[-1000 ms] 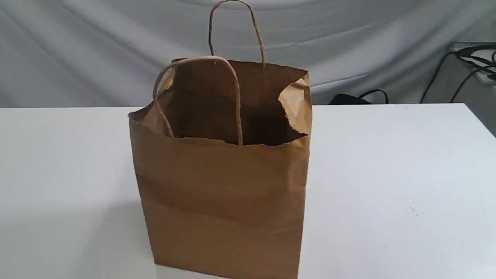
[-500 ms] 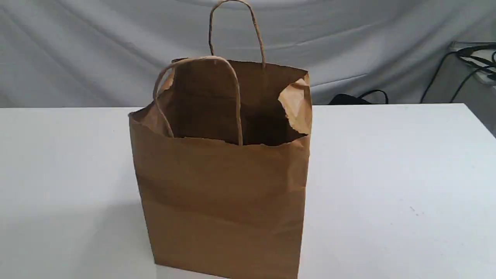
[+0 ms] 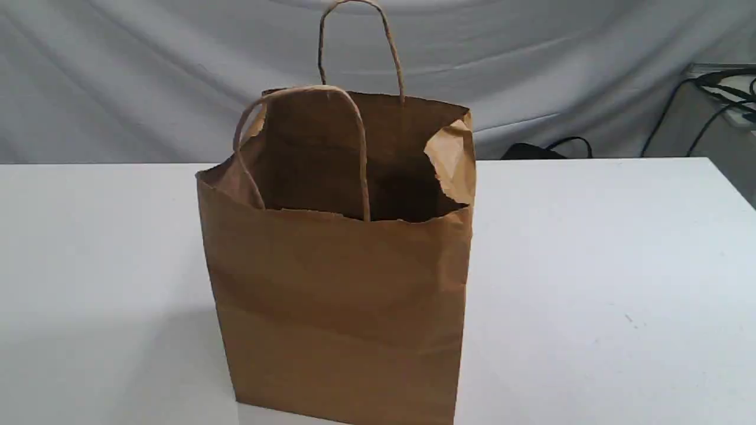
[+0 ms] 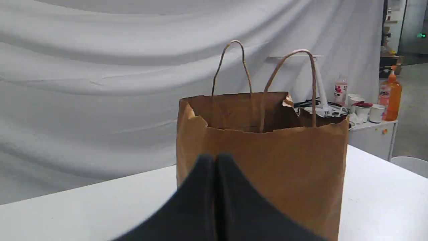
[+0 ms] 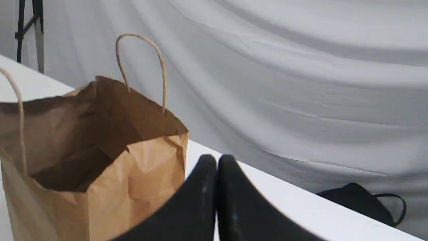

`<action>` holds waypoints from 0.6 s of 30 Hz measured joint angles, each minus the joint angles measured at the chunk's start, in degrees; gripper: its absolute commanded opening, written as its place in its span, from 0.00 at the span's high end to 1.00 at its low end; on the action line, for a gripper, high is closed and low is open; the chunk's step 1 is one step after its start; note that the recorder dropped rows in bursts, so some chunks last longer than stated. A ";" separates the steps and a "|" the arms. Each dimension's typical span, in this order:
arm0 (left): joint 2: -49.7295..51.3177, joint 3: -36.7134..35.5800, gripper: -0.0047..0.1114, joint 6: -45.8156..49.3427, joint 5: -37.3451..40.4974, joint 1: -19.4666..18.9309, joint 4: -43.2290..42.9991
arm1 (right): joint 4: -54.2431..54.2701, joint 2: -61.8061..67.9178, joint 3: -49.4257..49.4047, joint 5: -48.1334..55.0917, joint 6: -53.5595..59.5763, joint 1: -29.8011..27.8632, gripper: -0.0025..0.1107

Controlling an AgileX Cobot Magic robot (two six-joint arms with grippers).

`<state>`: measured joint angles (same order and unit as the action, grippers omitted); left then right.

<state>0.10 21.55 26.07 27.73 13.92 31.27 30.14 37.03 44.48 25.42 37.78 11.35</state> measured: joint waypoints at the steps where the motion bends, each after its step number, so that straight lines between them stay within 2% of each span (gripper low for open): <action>1: 0.00 0.00 0.96 0.00 0.00 0.00 0.00 | 1.57 -0.22 -1.01 -1.65 -0.07 0.00 0.98; 9: 0.00 0.00 0.96 0.00 0.00 0.00 0.00 | 14.48 -10.53 -15.67 -11.78 6.98 -1.12 0.98; 18: 0.00 0.00 0.96 0.00 0.00 0.00 0.00 | 16.75 -27.55 -29.28 -18.24 10.06 -7.00 0.98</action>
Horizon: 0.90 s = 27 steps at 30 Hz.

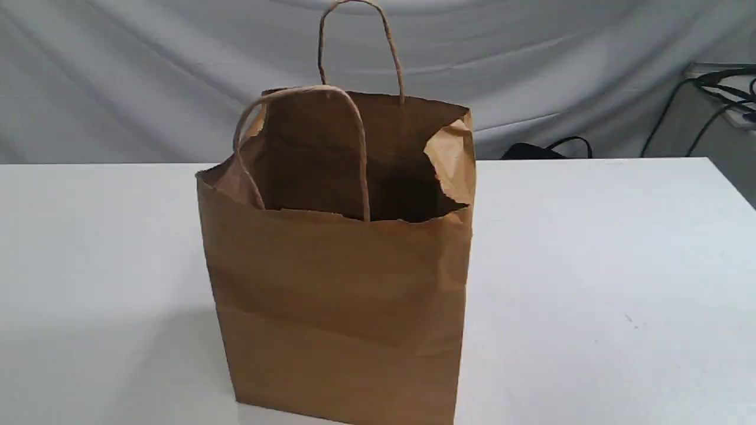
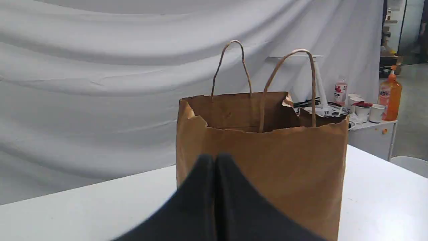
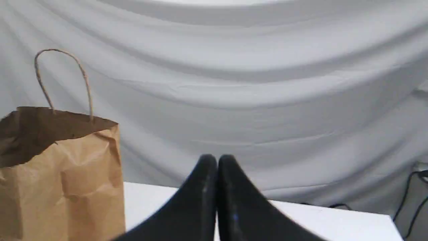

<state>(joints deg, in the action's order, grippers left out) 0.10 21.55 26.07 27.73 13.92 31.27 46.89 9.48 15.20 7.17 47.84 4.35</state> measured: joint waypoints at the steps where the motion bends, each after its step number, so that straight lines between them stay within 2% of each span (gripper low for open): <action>1: 0.00 0.00 0.96 0.00 0.00 0.00 0.00 | 0.00 -1.83 -0.81 0.02 0.25 -0.87 0.98; 8: 0.00 0.00 0.96 0.00 0.00 0.00 0.00 | 1.63 -9.15 -5.81 -0.43 0.47 -5.51 0.98; 22: 0.00 0.00 0.96 0.00 0.00 0.00 0.00 | 3.32 -9.17 -7.02 -1.62 -0.01 -5.80 0.98; 24: 0.00 0.00 0.96 0.00 0.00 0.00 0.00 | -0.89 -9.17 -7.02 -1.28 -2.71 -5.80 0.98; 27: 0.00 0.00 0.96 0.00 0.00 0.00 0.00 | -16.21 -9.38 -8.12 -1.14 -16.28 -5.80 0.98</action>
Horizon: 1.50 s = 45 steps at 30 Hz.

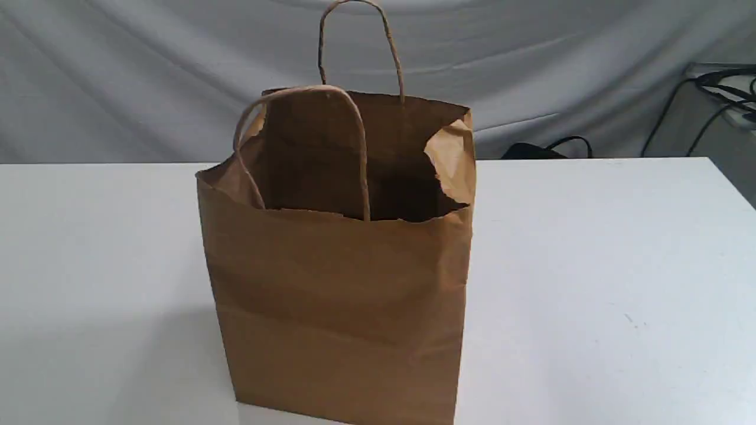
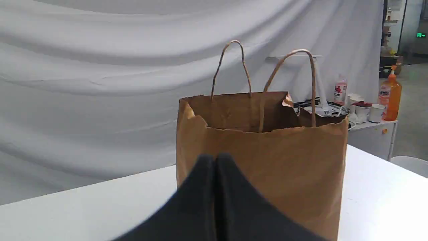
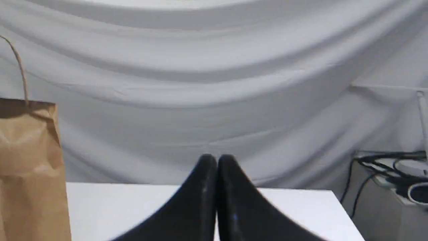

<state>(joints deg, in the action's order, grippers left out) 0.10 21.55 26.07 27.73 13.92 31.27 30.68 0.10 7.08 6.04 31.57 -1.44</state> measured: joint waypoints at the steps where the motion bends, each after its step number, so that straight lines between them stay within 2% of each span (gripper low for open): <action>1: 0.00 0.00 0.96 0.00 0.00 0.00 0.00 | -6.84 0.00 -0.86 0.00 -6.94 0.00 0.98; 5: 0.00 0.00 0.96 0.00 0.00 0.00 0.00 | -27.08 0.00 -5.31 -1.20 -29.92 0.00 0.98; 8: 0.00 0.00 0.96 0.00 0.00 0.00 0.00 | -32.85 0.00 -6.69 -1.92 -35.54 0.00 0.98; 42: 0.00 0.00 0.96 0.00 0.00 0.00 0.00 | -35.27 0.00 -6.87 -1.81 -37.65 0.00 0.98; 45: 0.00 -0.62 0.96 1.93 -1.84 0.00 -2.52 | -35.27 0.00 -6.87 -1.81 -37.65 0.00 0.98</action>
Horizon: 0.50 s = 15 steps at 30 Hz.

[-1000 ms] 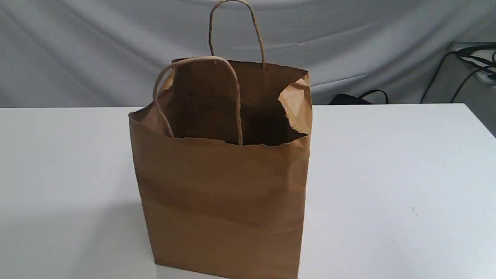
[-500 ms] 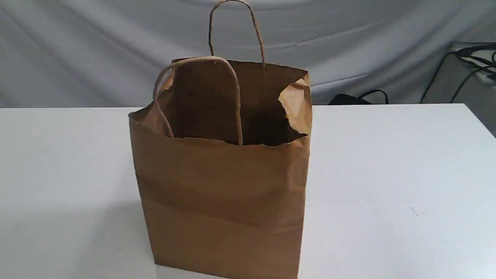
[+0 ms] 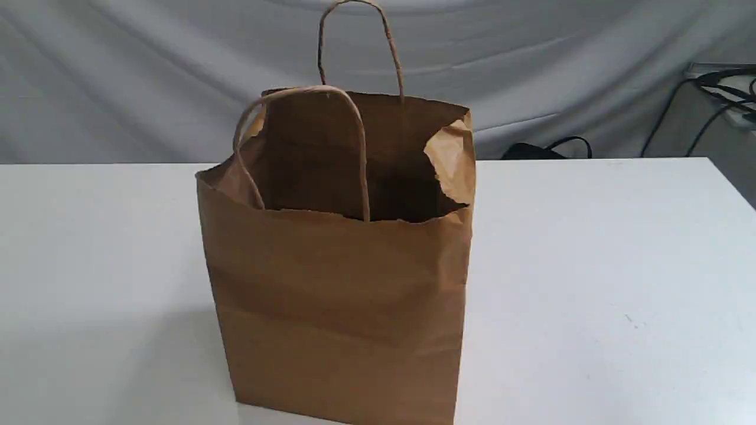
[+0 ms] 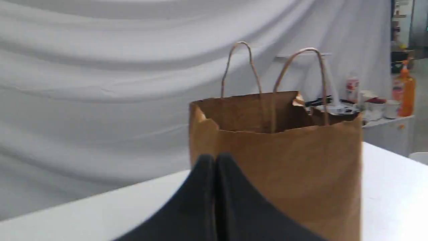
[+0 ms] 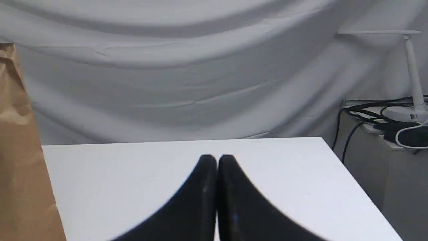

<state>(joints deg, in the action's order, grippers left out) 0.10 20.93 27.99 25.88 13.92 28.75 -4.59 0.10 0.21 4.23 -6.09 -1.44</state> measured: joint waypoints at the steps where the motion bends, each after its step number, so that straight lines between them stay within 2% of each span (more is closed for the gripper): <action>1: 0.00 -0.77 0.96 0.79 -1.45 -0.43 -0.90 | 0.00 0.00 0.00 0.00 0.00 0.00 0.98; 8: 0.00 -12.20 0.96 3.87 -21.48 -7.14 -3.45 | 0.00 0.00 0.00 0.00 0.00 0.00 0.98; 11: 0.00 -16.89 0.96 3.96 -25.15 -8.55 -3.69 | 0.00 0.00 0.00 0.00 0.00 0.00 0.98; 15: 0.10 -20.56 0.96 4.10 -25.88 -9.14 -4.73 | 0.00 0.00 0.00 0.00 0.00 0.00 0.98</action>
<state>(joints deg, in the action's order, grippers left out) 0.20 0.37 32.10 0.00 4.78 24.02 -4.59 0.10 0.21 4.23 -6.09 -1.44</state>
